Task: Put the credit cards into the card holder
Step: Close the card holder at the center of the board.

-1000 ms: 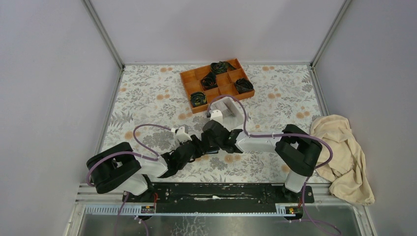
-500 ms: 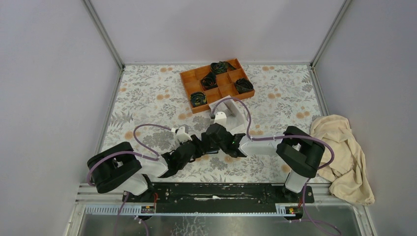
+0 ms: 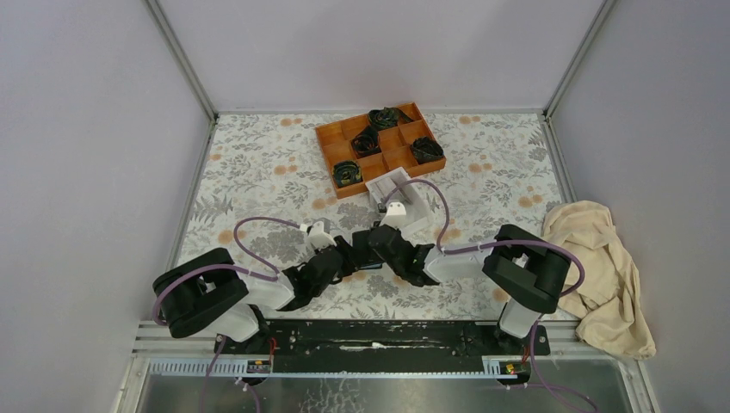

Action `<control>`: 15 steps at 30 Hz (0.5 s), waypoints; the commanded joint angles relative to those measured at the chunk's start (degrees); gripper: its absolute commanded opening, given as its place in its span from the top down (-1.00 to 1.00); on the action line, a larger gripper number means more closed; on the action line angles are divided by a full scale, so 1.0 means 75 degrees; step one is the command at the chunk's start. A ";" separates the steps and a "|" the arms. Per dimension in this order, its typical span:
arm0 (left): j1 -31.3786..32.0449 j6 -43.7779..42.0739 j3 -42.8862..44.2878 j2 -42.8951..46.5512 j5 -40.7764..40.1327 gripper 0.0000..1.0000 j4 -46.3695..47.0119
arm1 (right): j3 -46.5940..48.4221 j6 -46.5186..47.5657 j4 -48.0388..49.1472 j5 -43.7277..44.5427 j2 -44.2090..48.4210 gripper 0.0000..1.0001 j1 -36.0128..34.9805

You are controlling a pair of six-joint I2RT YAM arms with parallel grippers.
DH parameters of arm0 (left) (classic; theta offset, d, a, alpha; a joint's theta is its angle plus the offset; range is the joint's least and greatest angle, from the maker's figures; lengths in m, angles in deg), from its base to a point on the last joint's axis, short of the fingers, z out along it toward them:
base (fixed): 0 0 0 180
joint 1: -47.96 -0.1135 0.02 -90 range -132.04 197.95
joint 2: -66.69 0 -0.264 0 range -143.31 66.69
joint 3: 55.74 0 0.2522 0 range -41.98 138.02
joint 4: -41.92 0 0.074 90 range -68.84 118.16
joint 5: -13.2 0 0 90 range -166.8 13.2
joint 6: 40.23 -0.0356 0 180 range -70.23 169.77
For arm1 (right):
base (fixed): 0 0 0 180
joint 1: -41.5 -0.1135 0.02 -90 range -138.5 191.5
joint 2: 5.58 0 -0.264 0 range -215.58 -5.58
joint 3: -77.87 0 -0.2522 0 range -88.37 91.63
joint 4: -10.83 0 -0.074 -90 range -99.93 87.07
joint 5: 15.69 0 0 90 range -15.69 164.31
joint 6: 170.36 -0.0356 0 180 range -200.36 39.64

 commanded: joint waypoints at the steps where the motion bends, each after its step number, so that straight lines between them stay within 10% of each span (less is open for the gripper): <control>1: -0.0082 -0.0096 -0.0057 -0.0353 -0.0039 0.17 -0.1093 | -0.0921 -0.0614 -0.1259 -0.0570 -0.0266 1.00 -0.0366; 15: -0.0088 -0.0084 -0.0066 -0.0339 -0.0053 0.19 -0.1074 | -0.1922 -0.1321 -0.0136 -0.0551 -0.0573 1.00 -0.0391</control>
